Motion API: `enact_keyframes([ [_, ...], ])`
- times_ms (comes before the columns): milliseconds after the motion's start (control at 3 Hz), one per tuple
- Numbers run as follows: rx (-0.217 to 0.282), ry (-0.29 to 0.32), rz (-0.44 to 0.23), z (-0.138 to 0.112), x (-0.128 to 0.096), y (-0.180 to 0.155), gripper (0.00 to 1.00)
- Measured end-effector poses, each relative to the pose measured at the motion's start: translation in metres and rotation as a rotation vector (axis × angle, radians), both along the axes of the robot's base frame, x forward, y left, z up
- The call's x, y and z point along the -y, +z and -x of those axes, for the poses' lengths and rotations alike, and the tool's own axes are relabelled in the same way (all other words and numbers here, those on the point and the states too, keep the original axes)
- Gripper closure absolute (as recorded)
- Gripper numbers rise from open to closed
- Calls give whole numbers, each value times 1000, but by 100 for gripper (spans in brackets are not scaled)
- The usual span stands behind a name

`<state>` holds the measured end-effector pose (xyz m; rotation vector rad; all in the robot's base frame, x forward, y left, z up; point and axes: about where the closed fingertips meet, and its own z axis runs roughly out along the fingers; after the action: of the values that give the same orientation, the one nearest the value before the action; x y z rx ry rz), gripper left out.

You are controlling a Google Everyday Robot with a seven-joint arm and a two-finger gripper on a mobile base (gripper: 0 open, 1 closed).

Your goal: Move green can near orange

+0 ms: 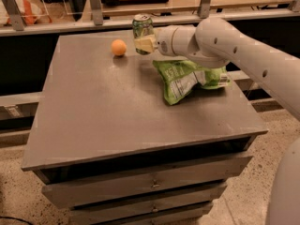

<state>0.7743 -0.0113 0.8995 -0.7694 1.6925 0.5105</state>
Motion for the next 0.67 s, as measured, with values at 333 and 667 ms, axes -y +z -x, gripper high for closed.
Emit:
enact_keyframes([
  [333, -20, 10, 14, -11, -13, -19, 100],
  [667, -26, 9, 4, -15, -18, -26, 100],
])
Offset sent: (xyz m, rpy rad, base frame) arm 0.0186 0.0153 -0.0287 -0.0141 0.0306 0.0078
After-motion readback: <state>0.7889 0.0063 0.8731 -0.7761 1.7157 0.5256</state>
